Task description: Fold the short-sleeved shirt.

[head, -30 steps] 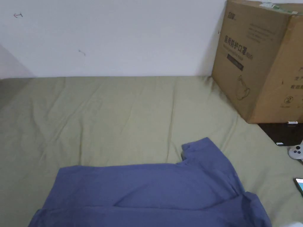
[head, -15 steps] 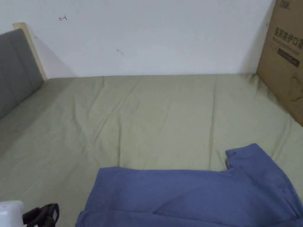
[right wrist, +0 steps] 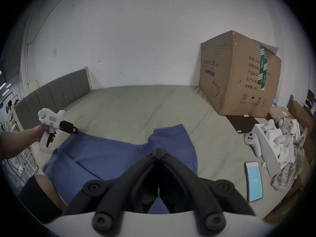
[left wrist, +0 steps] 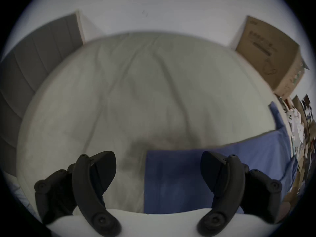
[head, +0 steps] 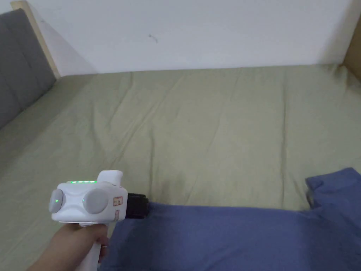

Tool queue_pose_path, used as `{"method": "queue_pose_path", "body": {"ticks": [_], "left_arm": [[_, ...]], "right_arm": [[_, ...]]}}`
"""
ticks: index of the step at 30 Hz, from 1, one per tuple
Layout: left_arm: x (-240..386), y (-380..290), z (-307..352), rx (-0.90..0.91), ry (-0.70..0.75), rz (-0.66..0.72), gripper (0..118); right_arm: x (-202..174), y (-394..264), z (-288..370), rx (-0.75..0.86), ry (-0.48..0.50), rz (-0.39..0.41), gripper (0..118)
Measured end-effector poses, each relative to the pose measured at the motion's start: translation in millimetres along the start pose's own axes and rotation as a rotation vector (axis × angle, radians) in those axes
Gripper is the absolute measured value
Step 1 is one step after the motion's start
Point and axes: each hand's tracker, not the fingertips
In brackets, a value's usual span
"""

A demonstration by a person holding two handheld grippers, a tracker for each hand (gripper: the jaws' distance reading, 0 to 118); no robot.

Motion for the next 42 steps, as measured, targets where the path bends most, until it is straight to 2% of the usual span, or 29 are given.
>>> {"method": "queue_pose_path", "body": {"ticks": [1,2,3,4,5,6,9,11,12,13,14,15,16,17,18,19,20,21,22,23,25,27,29,32,36,37,39,42], "left_arm": [[0.9,-3.7,-8.6,-0.013,-0.018,-0.026,100],[8.5,-11.6,-5.4,0.024,0.013,-0.057,92],[14.8,-15.5,4.2,0.087,0.027,-0.063,65],[21.4,-20.6,14.6,0.116,0.009,-0.086,30],[28.0,-26.5,22.5,0.151,0.028,-0.125,1],[31.8,-34.2,33.0,0.173,0.017,-0.166,2],[39.0,-49.2,48.4,0.184,-0.035,-0.142,2],[39.3,-57.0,61.2,0.207,-0.054,-0.150,2],[40.5,-59.9,64.8,0.230,-0.048,-0.150,2],[41.2,-61.8,65.7,0.236,-0.055,-0.141,2],[42.6,-60.9,69.1,0.227,-0.067,-0.135,2],[44.1,-62.7,67.7,0.218,-0.074,-0.130,2],[45.7,-64.8,67.2,0.210,-0.071,-0.135,2],[45.2,-65.7,68.1,0.210,-0.057,-0.148,2],[44.2,-66.4,69.1,0.210,-0.052,-0.153,2],[43.2,-67.9,70.4,0.210,-0.050,-0.154,2],[41.7,-69.0,72.1,0.209,-0.049,-0.152,2],[39.5,-67.7,75.3,0.209,-0.049,-0.151,2],[38.1,-66.7,78.4,0.209,-0.050,-0.150,2],[36.8,-66.4,81.9,0.210,-0.049,-0.146,2],[34.5,-65.7,93.7,0.223,-0.066,-0.123,2],[30.3,-63.9,116.2,0.253,-0.098,-0.102,2],[23.9,-69.4,145.0,0.294,-0.133,-0.090,2],[9.3,-88.1,182.4,0.286,-0.200,-0.079,2],[-11.6,-131.9,208.6,0.271,-0.240,-0.071,2],[-15.5,-146.1,207.4,0.248,-0.245,-0.073,2],[-25.5,-174.8,199.1,0.179,-0.250,-0.050,2],[-30.1,-217.6,180.0,0.086,-0.275,-0.017,3]], "right_arm": [[1.5,-2.1,-5.4,-0.014,0.001,0.012,0],[4.3,-3.8,-11.0,-0.030,0.000,0.016,0],[8.4,-4.5,-13.0,-0.051,-0.004,0.017,0],[11.2,-5.6,-18.0,-0.070,-0.012,0.019,0],[15.1,-6.3,-24.4,-0.086,-0.012,0.018,0],[21.1,-6.0,-31.7,-0.101,0.003,0.002,0],[38.0,2.0,-69.2,-0.179,0.019,-0.010,0],[53.3,11.4,-112.0,-0.318,-0.015,-0.015,0],[61.9,14.5,-138.1,-0.409,0.015,-0.017,3],[68.6,15.3,-158.4,-0.454,0.008,-0.026,19],[75.0,13.0,-179.8,-0.457,-0.021,-0.066,48],[82.0,9.7,-198.3,-0.487,-0.020,-0.063,86],[87.5,6.8,-212.7,-0.518,-0.018,-0.053,89],[92.8,5.2,-224.7,-0.562,-0.067,-0.075,89],[96.5,4.7,-232.3,-0.612,-0.114,-0.089,82],[105.1,-2.9,-240.0,-0.623,-0.079,-0.107,64],[107.0,-1.9,-233.0,-0.566,-0.033,-0.125,28],[107.9,2.6,-226.0,-0.511,0.007,-0.127,0],[105.0,2.9,-218.7,-0.490,0.033,-0.149,0],[96.8,4.9,-197.9,-0.484,-0.002,-0.126,0],[96.5,8.8,-174.0,-0.437,0.025,-0.073,0],[85.0,18.6,-137.4,-0.367,0.037,-0.087,0],[81.0,21.6,-85.4,-0.273,0.053,-0.092,0],[60.0,17.1,-5.2,-0.202,0.068,-0.041,0],[55.5,-31.1,60.2,-0.219,0.112,-0.065,0],[51.7,-51.3,66.5,-0.261,0.109,-0.075,0],[39.1,-85.5,71.9,-0.342,0.065,-0.034,0],[39.4,-136.5,69.8,-0.388,0.039,-0.092,0]]}}
